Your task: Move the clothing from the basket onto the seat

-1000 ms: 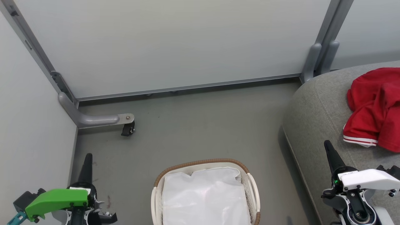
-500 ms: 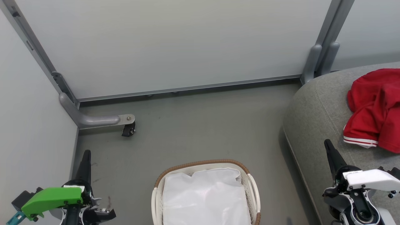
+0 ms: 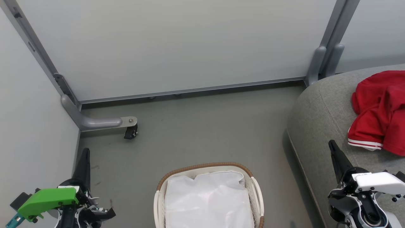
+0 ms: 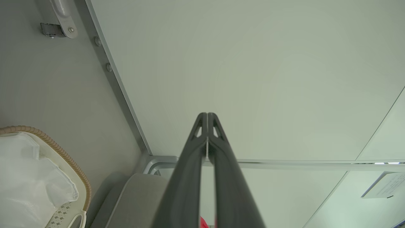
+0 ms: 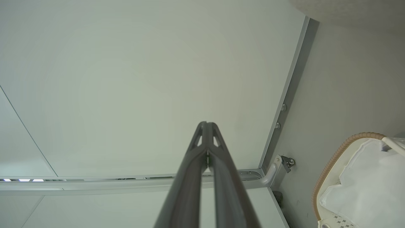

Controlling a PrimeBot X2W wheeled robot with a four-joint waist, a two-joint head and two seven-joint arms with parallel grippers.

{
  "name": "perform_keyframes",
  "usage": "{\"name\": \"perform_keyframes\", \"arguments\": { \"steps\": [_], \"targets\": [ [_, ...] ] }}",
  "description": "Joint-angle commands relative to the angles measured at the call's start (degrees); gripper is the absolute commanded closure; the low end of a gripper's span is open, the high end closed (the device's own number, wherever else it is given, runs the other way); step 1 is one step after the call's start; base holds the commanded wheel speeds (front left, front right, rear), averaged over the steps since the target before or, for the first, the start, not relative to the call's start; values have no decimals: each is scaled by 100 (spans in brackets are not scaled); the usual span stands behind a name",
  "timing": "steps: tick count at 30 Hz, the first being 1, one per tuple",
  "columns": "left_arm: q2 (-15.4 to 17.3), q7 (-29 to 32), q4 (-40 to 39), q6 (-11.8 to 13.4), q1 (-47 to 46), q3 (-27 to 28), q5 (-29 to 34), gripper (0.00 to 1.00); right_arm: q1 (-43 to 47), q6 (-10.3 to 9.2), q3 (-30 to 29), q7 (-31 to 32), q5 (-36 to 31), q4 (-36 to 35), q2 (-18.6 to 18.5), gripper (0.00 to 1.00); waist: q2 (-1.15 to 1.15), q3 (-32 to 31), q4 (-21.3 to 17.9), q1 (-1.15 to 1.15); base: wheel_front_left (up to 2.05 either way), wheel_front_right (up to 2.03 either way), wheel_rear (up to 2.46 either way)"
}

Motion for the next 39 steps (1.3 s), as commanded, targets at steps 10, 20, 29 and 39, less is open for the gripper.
{"name": "perform_keyframes", "arguments": {
  "steps": [10, 20, 29, 39],
  "targets": [
    [35, 24, -25, -30, -66, 25, -71, 100, 63, 0, -14, 28, 67, -32, -35, 100, 0, -2, 1, 0, 0, 0, 0],
    [35, 23, -25, -30, -65, 25, -71, 100, 63, 0, -14, 28, 67, -32, -34, 100, 0, -2, 1, 0, 0, 0, 0],
    [35, 23, -25, -30, -65, 24, -70, 100, 63, 0, -14, 28, 67, -31, -34, 100, 0, -2, 1, 0, 0, 0, 0],
    [35, 23, -25, -30, -65, 23, -71, 100, 63, 0, -13, 27, 68, -31, -34, 100, 0, -2, 1, 0, 0, 0, 0]
  ]
}}
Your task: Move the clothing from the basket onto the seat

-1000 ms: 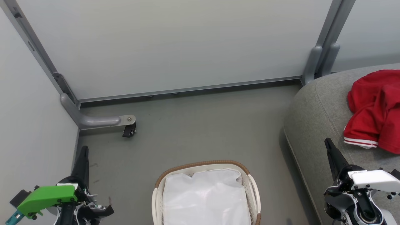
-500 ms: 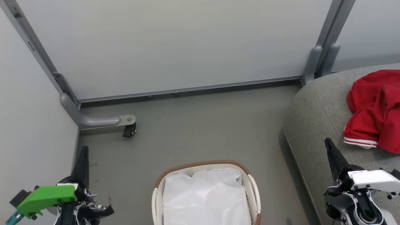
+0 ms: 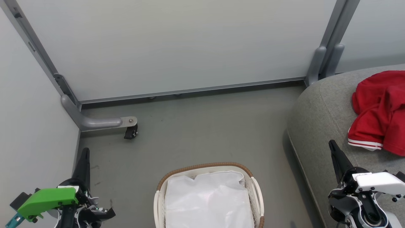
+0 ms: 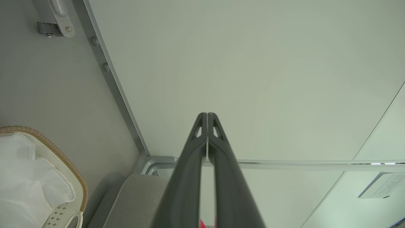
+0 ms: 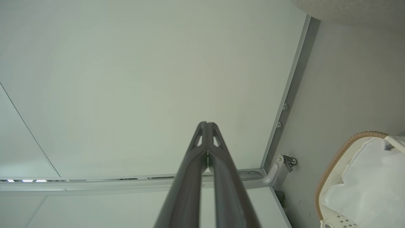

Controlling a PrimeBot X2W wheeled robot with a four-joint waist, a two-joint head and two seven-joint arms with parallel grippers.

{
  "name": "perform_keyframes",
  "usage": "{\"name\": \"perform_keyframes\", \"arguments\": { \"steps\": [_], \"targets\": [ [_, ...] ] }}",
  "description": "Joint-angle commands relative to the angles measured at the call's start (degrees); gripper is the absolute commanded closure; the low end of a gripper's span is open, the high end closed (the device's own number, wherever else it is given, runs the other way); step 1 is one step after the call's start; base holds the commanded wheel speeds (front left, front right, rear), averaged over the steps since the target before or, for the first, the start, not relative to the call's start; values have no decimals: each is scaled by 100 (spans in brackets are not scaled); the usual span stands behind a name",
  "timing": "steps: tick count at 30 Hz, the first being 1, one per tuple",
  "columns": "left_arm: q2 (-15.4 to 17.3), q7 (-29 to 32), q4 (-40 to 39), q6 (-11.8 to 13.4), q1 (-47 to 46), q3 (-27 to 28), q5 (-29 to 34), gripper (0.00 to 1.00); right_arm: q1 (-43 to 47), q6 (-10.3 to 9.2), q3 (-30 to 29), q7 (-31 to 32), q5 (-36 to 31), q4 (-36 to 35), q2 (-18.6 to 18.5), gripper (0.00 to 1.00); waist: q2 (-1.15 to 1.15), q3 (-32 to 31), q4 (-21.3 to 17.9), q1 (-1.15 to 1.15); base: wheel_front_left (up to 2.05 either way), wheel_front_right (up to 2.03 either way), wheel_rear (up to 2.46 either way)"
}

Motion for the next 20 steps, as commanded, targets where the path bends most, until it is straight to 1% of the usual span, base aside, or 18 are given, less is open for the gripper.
{"name": "perform_keyframes", "arguments": {
  "steps": [1, 20],
  "targets": [
    [35, 16, -12, -24, -58, 12, -26, 100, 61, 0, -10, 18, 19, -23, -32, 100, 0, 0, 0, 0, 0, 0, 0],
    [35, 16, -12, -24, -58, 12, -24, 100, 60, 0, -10, 18, 20, -23, -32, 100, 0, 0, 0, 0, 0, 0, 0]
  ]
}}
